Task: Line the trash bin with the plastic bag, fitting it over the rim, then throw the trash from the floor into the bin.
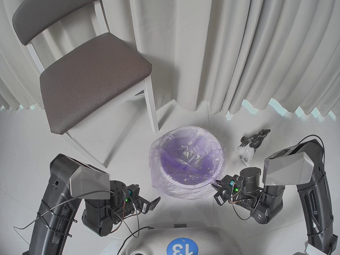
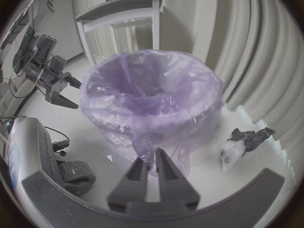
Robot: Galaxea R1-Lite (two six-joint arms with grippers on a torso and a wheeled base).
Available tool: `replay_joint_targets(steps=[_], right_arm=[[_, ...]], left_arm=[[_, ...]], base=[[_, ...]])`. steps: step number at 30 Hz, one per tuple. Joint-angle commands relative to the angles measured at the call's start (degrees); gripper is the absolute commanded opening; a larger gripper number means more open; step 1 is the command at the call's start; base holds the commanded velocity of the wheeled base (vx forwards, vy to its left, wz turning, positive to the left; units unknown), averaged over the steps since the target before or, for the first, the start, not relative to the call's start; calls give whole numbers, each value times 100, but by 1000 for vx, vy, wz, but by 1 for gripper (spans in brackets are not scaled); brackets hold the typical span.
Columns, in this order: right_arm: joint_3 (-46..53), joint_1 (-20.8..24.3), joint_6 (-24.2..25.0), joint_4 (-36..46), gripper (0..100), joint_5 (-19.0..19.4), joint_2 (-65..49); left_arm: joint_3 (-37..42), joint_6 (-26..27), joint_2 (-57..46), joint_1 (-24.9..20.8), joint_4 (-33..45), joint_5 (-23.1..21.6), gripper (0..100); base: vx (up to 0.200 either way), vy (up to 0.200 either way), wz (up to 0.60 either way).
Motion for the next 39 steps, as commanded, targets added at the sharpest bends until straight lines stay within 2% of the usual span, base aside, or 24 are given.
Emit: replay_joint_targets(steps=[1,9,18,21,31,39], right_arm=[[-105,-176,16,126,0,26,-12],[-746,-633,-19,935,0,61,50],[-1784,-677,-54,2174,0,96,182],[-1986,-677,-72,2833,0,202,164],[-2030,-695,-72,2921,0,254,155],[-2003,-695,-72,2974,0,254,138]], left_arm=[[14,-104,10,-9,-100,62,100],[-65,-183,36,9,-100,194,100],[-100,-192,36,0,-100,194,100],[-109,-192,36,-9,-100,194,100],[-127,-262,36,-9,-100,221,100],[-74,-262,36,-167,-100,414,100]], base=[[0,0,0],[0,0,0],[0,0,0],[0,0,0],[0,0,0],[0,0,0]])
